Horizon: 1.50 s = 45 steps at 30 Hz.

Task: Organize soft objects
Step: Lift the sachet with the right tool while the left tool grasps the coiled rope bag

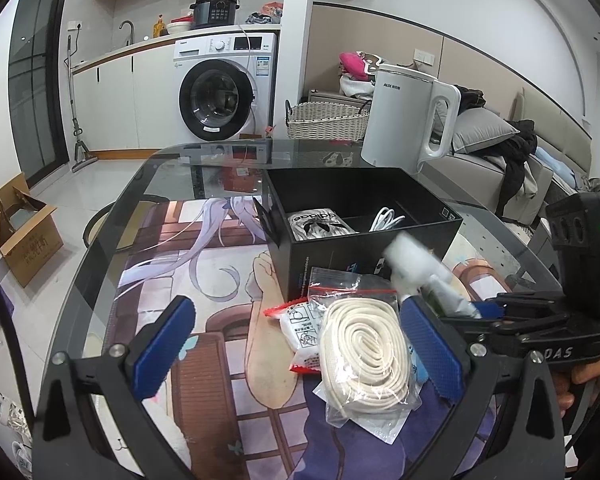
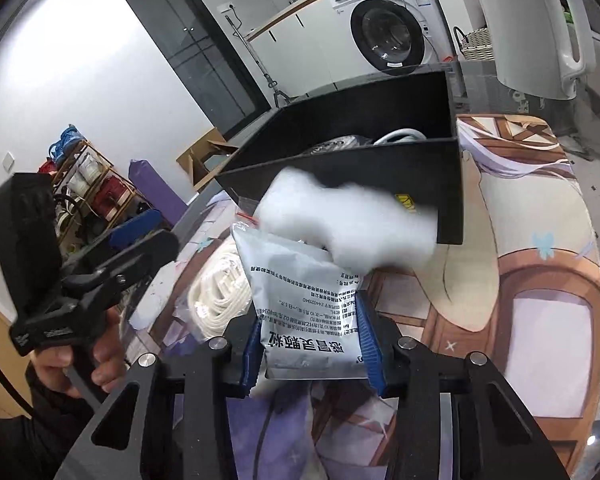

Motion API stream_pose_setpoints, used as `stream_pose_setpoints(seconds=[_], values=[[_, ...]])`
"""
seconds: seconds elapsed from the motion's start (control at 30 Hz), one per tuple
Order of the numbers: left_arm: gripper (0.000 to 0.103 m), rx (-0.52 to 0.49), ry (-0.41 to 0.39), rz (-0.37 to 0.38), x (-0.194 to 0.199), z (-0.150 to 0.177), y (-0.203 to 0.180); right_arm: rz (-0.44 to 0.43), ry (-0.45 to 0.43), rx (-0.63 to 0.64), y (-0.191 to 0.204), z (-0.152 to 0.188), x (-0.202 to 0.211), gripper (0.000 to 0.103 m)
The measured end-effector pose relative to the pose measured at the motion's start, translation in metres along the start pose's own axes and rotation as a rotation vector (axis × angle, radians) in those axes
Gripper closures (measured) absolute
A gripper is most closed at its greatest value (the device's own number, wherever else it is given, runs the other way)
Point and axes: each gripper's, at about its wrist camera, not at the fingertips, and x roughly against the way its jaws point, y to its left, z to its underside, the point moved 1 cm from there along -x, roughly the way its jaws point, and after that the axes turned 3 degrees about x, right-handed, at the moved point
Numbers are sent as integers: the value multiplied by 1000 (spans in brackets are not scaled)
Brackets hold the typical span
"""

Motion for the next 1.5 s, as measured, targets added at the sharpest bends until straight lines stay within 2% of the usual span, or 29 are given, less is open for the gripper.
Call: stream_pose_setpoints(seconds=[0.07,0.27,0.63,0.93,1.1,1.23,1.3,1.43,1.5], values=[[0,-1,3,1,0,0,0,15,-13,14,-1,0,6,62],[0,-13,10,7,-1,1,-4,-29,-45,-3,-5,-1,24,63],[0,-57,57,32,-10,7,-15,-30,-149,48,13,-10,63,63],[0,-116,93,26,-20,18,-33,-12,-152,51,12,-10,64,63],[0,-167,120,-23,-29,26,-41,-5,-147,49,12,-10,64,63],[2,-177,129,-33,-31,28,-43,-7,-143,48,12,-10,64,63],[17,-176,139,-36,-33,29,-43,-7,-141,48,12,-10,64,63],[31,-193,149,-22,-34,33,-47,-6,-136,50,12,-10,62,63],[46,-210,138,-23,-31,33,-49,-5,-135,51,11,-10,61,63]])
